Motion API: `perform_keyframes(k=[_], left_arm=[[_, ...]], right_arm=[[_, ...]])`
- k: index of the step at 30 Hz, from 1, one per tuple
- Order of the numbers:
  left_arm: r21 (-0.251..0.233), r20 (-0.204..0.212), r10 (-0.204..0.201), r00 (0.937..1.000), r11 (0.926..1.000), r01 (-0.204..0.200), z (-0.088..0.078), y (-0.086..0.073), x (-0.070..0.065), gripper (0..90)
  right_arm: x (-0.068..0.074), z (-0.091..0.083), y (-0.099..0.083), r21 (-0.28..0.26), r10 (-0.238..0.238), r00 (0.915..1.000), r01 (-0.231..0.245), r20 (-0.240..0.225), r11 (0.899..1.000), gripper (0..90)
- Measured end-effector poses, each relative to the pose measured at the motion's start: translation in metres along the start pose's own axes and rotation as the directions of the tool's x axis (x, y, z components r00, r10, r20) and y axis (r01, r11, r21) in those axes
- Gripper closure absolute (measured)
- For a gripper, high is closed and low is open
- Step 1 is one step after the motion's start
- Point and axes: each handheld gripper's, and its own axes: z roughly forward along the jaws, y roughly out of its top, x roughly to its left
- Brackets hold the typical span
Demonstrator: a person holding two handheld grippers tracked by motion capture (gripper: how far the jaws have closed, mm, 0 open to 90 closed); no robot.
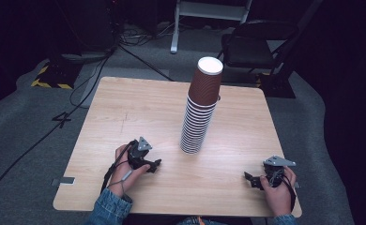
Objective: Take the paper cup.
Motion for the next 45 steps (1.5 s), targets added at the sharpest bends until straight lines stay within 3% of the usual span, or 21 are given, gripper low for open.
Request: perform_keyframes(k=[6,7,8,9,10,12,14,20,21,22,24,25,26,28,32,34,36,38,39,43,45], left_arm=[[0.039,0.006,0.016,0.9999,0.9991,-0.016,-0.005,0.003,0.005,16.8],[-0.003,0.013,0.004,0.9999,1.0000,-0.004,-0.010,0.004,0.009,19.0],[-0.003,0.013,0.004,0.9999,1.0000,-0.004,-0.010,0.004,0.009,20.3],[-0.050,0.051,-0.021,0.9985,0.9985,0.023,-0.016,0.006,0.013,20.6],[-0.066,0.071,-0.024,0.9972,0.9974,0.029,-0.019,0.008,0.015,20.2],[-0.081,0.090,-0.021,0.9957,0.9963,0.028,-0.023,0.010,0.015,19.5],[-0.158,0.127,0.000,0.9918,0.9873,0.021,-0.035,0.018,0.012,19.0],[-0.223,0.181,0.022,0.9832,0.9746,0.020,-0.050,0.023,0.010,17.3],[-0.240,0.199,0.014,0.9799,0.9702,0.035,-0.053,0.022,0.011,17.3],[-0.267,0.220,0.003,0.9756,0.9620,0.057,-0.058,0.021,0.014,16.6],[-0.275,0.236,-0.007,0.9718,0.9586,0.073,-0.060,0.020,0.014,16.7],[-0.293,0.243,-0.002,0.9699,0.9531,0.075,-0.064,0.018,0.015,16.4],[-0.293,0.243,-0.002,0.9699,0.9531,0.075,-0.064,0.018,0.015,16.2],[-0.308,0.230,-0.001,0.9732,0.9484,0.074,-0.066,0.014,0.017,16.2],[-0.296,0.211,-0.008,0.9775,0.9526,0.072,-0.067,0.010,0.017,16.2],[-0.287,0.198,-0.003,0.9803,0.9560,0.060,-0.068,0.008,0.019,16.2],[-0.283,0.196,-0.007,0.9806,0.9569,0.064,-0.069,0.007,0.019,16.1],[-0.291,0.199,-0.006,0.9800,0.9546,0.065,-0.070,0.006,0.019,16.1],[-0.293,0.199,-0.006,0.9799,0.9539,0.065,-0.070,0.006,0.019,16.0],[-0.305,0.205,-0.008,0.9787,0.9496,0.072,-0.071,0.006,0.019,15.8],[-0.313,0.209,-0.015,0.9779,0.9462,0.081,-0.071,0.007,0.017,15.7]], right_arm=[[-0.001,0.000,0.001,0.001,0.001,1.0000,-0.001,-0.010,1.000,4.2],[0.000,-0.002,0.005,-0.022,0.022,0.9995,-0.023,-0.021,1.000,25.5],[0.000,-0.002,0.005,-0.022,0.022,0.9995,-0.023,-0.021,1.000,25.5],[0.002,-0.008,0.014,-0.057,0.032,0.9984,-0.034,-0.047,0.998,13.7],[0.004,-0.012,0.021,-0.079,0.028,0.9977,-0.033,-0.061,0.996,12.0],[0.006,-0.017,0.029,-0.106,0.012,0.9971,-0.020,-0.076,0.994,19.4],[0.014,-0.035,0.059,-0.188,-0.038,0.9926,0.016,-0.115,0.982,14.6],[0.034,-0.058,0.118,-0.351,-0.133,0.9615,0.042,-0.240,0.936,15.7],[0.034,-0.058,0.118,-0.351,-0.133,0.9615,0.042,-0.240,0.936,15.7],[0.042,-0.058,0.137,-0.385,-0.166,0.9450,0.047,-0.282,0.922,15.5],[0.047,-0.058,0.146,-0.398,-0.181,0.9377,0.051,-0.296,0.916,15.5],[0.056,-0.055,0.165,-0.422,-0.222,0.9227,0.074,-0.315,0.904,15.5],[0.056,-0.055,0.165,-0.422,-0.222,0.9227,0.074,-0.315,0.904,15.5],[0.067,-0.051,0.193,-0.458,-0.266,0.9012,0.086,-0.343,0.885,15.5],[0.073,-0.045,0.216,-0.475,-0.286,0.8927,0.095,-0.348,0.875,15.6],[0.077,-0.041,0.229,-0.487,-0.302,0.8773,0.092,-0.373,0.868,15.5],[0.081,-0.037,0.238,-0.495,-0.311,0.8749,0.097,-0.372,0.864,15.5],[0.085,-0.030,0.246,-0.494,-0.307,0.8768,0.093,-0.370,0.864,13.7],[0.087,-0.025,0.250,-0.495,-0.314,0.8682,0.093,-0.384,0.864,10.1],[0.096,-0.010,0.260,-0.501,-0.342,0.8596,0.120,-0.380,0.857,2.5],[0.099,-0.006,0.262,-0.517,-0.356,0.8574,0.127,-0.372,0.846,1.7]])
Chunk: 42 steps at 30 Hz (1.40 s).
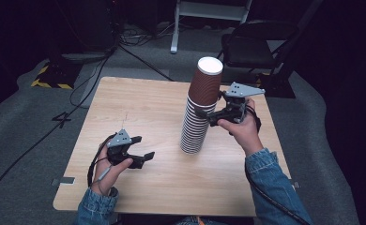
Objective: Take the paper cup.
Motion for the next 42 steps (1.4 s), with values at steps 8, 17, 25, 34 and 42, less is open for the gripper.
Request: perform_keyframes(k=[8,17,25,34,42], left_arm=[[-0.072,0.003,-0.002,1.0000,0.9974,0.002,-0.001,0.019,-0.005,16.2],[-0.177,0.072,0.074,0.9946,0.9824,-0.061,0.001,0.093,-0.015,15.5],[-0.230,0.123,0.162,0.9792,0.9644,-0.130,0.019,0.170,-0.034,15.1],[-0.220,0.071,0.195,0.9782,0.9596,-0.175,0.053,0.209,-0.051,14.8],[-0.204,0.095,0.222,0.9705,0.9585,-0.199,0.074,0.215,-0.049,7.0]], right_arm=[[0.001,0.003,-0.006,-0.043,0.024,0.9997,-0.024,0.007,0.999,2.6],[0.002,0.003,-0.005,-0.033,0.038,0.9992,-0.037,0.015,0.999,2.9],[0.001,0.003,-0.005,-0.030,0.041,0.9991,-0.041,0.008,0.999,3.0],[0.001,0.003,-0.006,-0.032,0.044,0.9990,-0.044,0.005,0.999,3.0],[0.001,0.004,-0.006,-0.027,0.046,0.9989,-0.046,0.007,0.999,3.0]])
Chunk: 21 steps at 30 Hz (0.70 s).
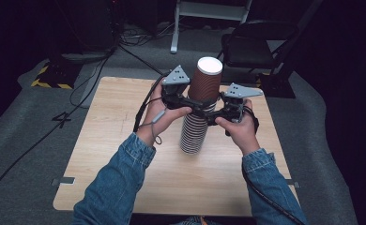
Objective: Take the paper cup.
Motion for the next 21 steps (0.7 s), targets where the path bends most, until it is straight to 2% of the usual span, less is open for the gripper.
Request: perform_keyframes(k=[4,21], left_arm=[[0.002,0.016,0.005,0.9999,1.0000,-0.005,0.002,0.001,0.001,7.7],[0.073,0.025,0.027,0.9993,0.9969,-0.029,0.001,0.010,0.003,9.1]], right_arm=[[0.000,0.000,0.000,-0.001,0.002,1.0000,-0.002,0.000,1.000,3.0],[0.001,0.000,-0.001,-0.002,0.000,1.0000,0.000,0.004,1.000,3.0]])
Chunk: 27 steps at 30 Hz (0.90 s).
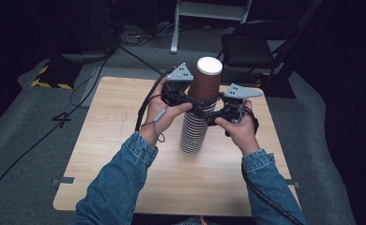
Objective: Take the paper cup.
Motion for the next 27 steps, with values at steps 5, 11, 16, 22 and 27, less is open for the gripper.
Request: perform_keyframes(k=[5,11,16,22,27], left_arm=[[0.007,0.002,-0.003,1.0000,1.0000,0.003,0.000,0.002,0.000,9.2],[-0.044,0.007,0.003,1.0000,0.9990,-0.003,-0.007,0.007,0.001,12.4],[-0.101,0.006,0.023,0.9997,0.9946,-0.022,-0.022,0.026,0.000,13.7],[-0.119,0.002,0.041,0.9991,0.9920,-0.041,-0.029,0.041,-0.001,13.7],[-0.139,0.001,0.053,0.9986,0.9889,-0.052,-0.038,0.054,-0.001,14.0]], right_arm=[[0.000,0.000,0.000,0.001,0.000,1.0000,0.000,0.000,1.000,3.0],[0.000,0.000,0.000,-0.002,0.002,1.0000,-0.002,0.000,1.000,3.0],[0.000,0.000,0.000,-0.001,0.004,1.0000,-0.004,0.000,1.000,3.0],[0.000,0.000,-0.001,-0.001,0.007,1.0000,-0.007,0.000,1.000,3.0],[0.000,0.000,0.000,0.001,0.004,1.0000,-0.004,0.000,1.000,2.9]])
